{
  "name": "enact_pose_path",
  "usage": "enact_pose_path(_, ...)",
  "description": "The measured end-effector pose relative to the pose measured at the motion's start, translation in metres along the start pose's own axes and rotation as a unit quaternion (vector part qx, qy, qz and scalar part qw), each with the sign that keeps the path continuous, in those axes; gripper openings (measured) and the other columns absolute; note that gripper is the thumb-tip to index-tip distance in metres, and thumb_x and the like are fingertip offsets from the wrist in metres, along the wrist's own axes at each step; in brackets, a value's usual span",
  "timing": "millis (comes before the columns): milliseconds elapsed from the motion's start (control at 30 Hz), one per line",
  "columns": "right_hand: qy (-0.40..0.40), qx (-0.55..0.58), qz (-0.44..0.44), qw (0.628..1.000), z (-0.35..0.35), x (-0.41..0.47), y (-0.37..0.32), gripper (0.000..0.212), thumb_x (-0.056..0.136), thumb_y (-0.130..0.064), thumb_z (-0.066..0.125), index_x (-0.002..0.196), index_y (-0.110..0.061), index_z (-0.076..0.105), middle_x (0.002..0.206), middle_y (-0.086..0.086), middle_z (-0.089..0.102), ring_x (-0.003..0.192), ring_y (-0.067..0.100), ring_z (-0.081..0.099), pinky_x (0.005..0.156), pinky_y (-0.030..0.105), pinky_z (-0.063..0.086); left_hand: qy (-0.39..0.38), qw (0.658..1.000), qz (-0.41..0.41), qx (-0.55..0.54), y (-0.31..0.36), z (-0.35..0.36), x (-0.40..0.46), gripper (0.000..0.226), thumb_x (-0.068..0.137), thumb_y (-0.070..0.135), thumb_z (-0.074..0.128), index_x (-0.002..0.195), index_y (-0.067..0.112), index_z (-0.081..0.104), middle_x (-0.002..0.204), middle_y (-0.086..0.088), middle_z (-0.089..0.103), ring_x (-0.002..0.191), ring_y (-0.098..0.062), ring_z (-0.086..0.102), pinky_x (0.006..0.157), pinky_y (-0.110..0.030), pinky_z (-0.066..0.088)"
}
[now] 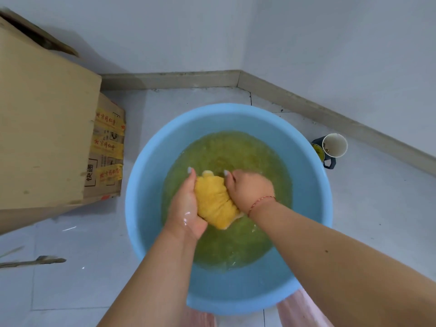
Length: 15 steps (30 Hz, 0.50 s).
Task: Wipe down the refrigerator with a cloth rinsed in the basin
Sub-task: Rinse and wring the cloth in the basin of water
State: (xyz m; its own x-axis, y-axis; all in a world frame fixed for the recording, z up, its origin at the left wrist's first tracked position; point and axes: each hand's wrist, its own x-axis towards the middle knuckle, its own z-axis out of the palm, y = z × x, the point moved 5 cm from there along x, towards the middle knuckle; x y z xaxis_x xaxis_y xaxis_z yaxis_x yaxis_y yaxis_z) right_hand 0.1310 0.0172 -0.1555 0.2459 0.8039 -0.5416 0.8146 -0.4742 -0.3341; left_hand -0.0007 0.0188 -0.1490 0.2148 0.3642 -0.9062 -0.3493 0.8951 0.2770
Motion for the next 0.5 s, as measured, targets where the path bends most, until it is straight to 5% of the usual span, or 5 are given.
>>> enact_pose_path(167, -0.05, -0.13, 0.07, 0.988, 0.015, -0.007, 0.045, 0.069, 0.091, -0.067, 0.016, 0.131, -0.02, 0.046, 0.135, 0.011, 0.037, 0.126, 0.029, 0.034, 0.097, 0.044, 0.039, 0.11, 0.951, 0.111, 0.267, 0.022, -0.034, 0.0, 0.028, 0.097, 0.035, 0.05, 0.125, 0.035, 0.05, 0.134, -0.001, 0.052, 0.11, -0.024, 0.059, 0.089, -0.041, 0.052)
enact_pose_path(300, -0.189, -0.199, -0.007, 0.961, 0.047, -0.024, 0.036, 0.071, 0.085, -0.046, 0.056, 0.143, -0.018, 0.025, 0.133, 0.007, 0.039, 0.122, 0.028, 0.044, 0.09, 0.043, 0.047, 0.176, 0.685, 0.206, 0.676, 0.036, -0.035, -0.018, 0.065, 0.085, 0.027, 0.057, 0.143, 0.04, 0.032, 0.136, -0.003, 0.04, 0.087, -0.014, 0.057, 0.072, -0.028, 0.048)
enact_pose_path(367, -0.217, -0.219, -0.02, 0.951, 0.035, -0.026, 0.022, 0.043, 0.087, -0.019, 0.054, 0.129, -0.019, 0.044, 0.113, 0.002, 0.057, 0.102, 0.025, 0.058, 0.075, 0.037, 0.051, 0.093, 0.594, 0.319, 0.732, 0.03, -0.016, -0.021, 0.072, 0.078, 0.02, 0.065, 0.143, 0.031, 0.036, 0.14, -0.001, 0.041, 0.118, -0.021, 0.048, 0.099, -0.03, 0.041)
enact_pose_path(433, -0.18, -0.262, -0.119, 0.94, 0.009, -0.03, -0.004, 0.029, 0.086, -0.016, 0.053, 0.114, -0.024, 0.054, 0.101, -0.004, 0.062, 0.094, 0.021, 0.061, 0.07, 0.032, 0.044, -0.062, 0.583, 0.321, 0.744, 0.012, -0.001, -0.015, 0.084, 0.07, 0.018, 0.077, 0.143, 0.03, 0.037, 0.147, 0.005, 0.039, 0.139, -0.017, 0.027, 0.114, -0.025, 0.017)
enact_pose_path(500, -0.106, -0.225, -0.224, 0.942, -0.028, -0.038, -0.03, 0.026, 0.082, -0.027, 0.06, 0.107, -0.034, 0.054, 0.093, -0.01, 0.063, 0.087, 0.016, 0.06, 0.081, 0.033, 0.039, -0.172, 0.661, 0.287, 0.671, 0.003, 0.011, -0.009, 0.08, 0.062, 0.015, 0.084, 0.131, 0.04, 0.05, 0.139, 0.016, 0.049, 0.14, -0.014, 0.029, 0.118, -0.032, 0.016)
